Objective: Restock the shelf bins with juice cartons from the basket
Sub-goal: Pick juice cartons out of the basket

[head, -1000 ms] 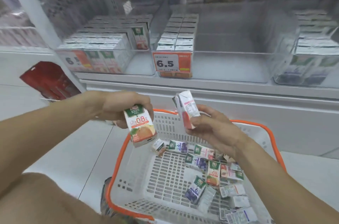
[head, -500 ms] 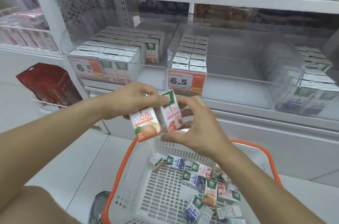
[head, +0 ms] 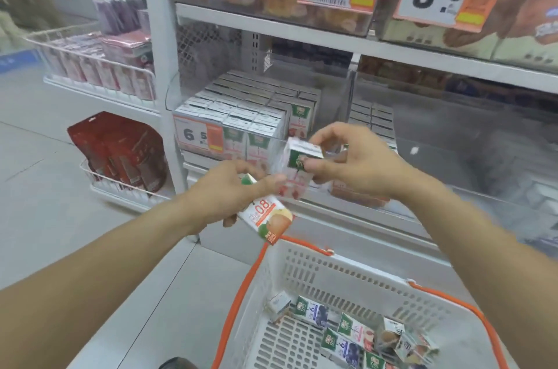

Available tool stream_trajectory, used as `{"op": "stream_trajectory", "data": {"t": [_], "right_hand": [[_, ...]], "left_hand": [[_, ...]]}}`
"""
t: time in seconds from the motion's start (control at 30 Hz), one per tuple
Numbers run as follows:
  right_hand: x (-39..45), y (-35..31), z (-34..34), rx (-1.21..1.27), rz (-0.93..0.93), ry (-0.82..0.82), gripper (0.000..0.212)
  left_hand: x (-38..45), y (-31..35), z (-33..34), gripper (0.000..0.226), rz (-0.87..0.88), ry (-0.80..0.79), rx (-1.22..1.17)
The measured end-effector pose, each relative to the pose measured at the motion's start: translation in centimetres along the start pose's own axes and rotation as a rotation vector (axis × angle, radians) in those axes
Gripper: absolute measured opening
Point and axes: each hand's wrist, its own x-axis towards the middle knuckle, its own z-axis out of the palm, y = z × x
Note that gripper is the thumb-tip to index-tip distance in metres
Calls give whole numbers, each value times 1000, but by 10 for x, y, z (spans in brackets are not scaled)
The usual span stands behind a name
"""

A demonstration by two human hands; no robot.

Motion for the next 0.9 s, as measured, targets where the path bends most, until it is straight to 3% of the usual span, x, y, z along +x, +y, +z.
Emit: {"op": "stream_trajectory", "data": {"t": [0.13,0.23,0.3,0.43,0.57,0.67,0.77,0.9], "right_hand": [[48,-17,-8,-56,18,307,30],[82,-24,-12,-81,77,349,31],[101,-26,-14,-274,94,382,36],[136,-21,-6,-604,225,293,46],[167,-6,18,-741,361,159,32],[179,11,30,-817,428,135,45],[183,25,36,-879,415,203,59],[162,4,28,-698,282,250,39]], "left_hand": [[4,-12,-15,69,-26,72,-65],[6,-14,-17,72,-35,114,-90],[8,-17,-16,69,-29,106,-88],[11,-21,-16,53,3,55,-152],[16,-21,-20,48,28,71,-228],[16,-18,-18,47,83,116,-269],[18,-12,-11,53,112,164,-362],[23,-3,-6,47,128,176,-392]]}}
